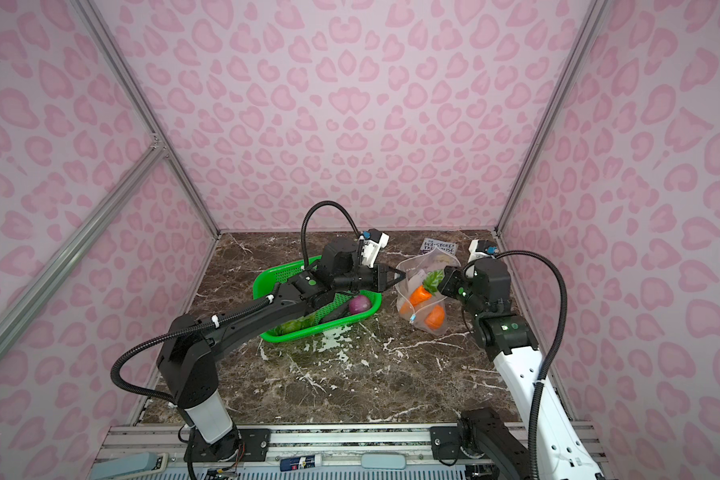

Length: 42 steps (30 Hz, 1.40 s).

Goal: Place the food in the zip-top bag and seal the zipper
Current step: 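Push the carrot into the bag and release it with the left gripper, then withdraw the left gripper to the basket while the right gripper lifts the bag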

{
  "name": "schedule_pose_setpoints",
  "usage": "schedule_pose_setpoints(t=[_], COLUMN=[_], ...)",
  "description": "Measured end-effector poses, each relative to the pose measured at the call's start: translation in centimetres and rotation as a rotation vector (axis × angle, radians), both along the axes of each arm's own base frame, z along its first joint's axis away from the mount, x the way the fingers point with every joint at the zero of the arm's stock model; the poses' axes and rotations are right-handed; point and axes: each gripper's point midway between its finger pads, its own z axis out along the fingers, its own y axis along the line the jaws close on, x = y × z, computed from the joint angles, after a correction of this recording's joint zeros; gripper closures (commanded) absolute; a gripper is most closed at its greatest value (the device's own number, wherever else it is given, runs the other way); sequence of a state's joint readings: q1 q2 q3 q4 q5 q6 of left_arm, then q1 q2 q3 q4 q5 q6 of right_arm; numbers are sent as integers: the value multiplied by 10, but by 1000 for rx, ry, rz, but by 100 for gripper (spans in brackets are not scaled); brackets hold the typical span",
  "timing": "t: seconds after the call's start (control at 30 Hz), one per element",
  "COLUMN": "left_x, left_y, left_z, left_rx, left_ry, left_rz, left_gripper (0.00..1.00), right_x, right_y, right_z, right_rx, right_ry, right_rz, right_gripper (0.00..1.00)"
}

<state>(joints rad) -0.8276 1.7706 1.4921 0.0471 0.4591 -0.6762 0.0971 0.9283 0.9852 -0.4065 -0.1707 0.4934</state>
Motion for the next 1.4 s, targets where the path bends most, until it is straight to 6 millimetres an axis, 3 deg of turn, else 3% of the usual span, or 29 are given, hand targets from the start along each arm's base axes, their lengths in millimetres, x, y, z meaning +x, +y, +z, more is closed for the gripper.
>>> schedule_pose_setpoints(t=[0.2, 0.33, 0.47, 0.53, 0.67, 0.83, 0.93, 1.07, 1.17, 1.27, 1.4], left_x=[-19, -37, -49, -50, -43, -13, 2, 1, 3, 5, 13], left_y=[-15, -35, -48, -49, -46, -18, 1, 7, 7, 7, 14], left_z=[22, 15, 10, 8, 6, -15, -11, 4, -2, -9, -13], left_rx=[-53, -60, -64, -63, -65, -32, -24, -35, -19, -6, 6], left_ry=[10, 53, 91, 99, 101, 146, 141, 92, 88, 97, 98], left_rz=[-79, -149, -200, -206, -190, -94, -29, -24, -16, -12, 5], left_gripper=[96, 96, 96, 96, 96, 96, 96, 96, 96, 87, 57], right_x=[-17, -23, -22, -19, -11, -5, -3, -1, 0, 2, 2], right_y=[-32, -26, -17, -11, 6, 20, 18, 17, 17, 18, 18], right_z=[23, 52, 58, 51, 13, -22, -27, -28, -29, -30, -36], right_rx=[-71, -73, -51, -36, 11, 22, 14, 9, 11, 19, 39], right_ry=[-18, -84, -109, -101, -16, 81, 97, 99, 98, 91, 98], right_rz=[-69, -31, 21, 47, 109, 157, 146, 142, 141, 139, 134], right_gripper=[100, 100, 100, 100, 100, 100, 100, 100, 100, 100, 100])
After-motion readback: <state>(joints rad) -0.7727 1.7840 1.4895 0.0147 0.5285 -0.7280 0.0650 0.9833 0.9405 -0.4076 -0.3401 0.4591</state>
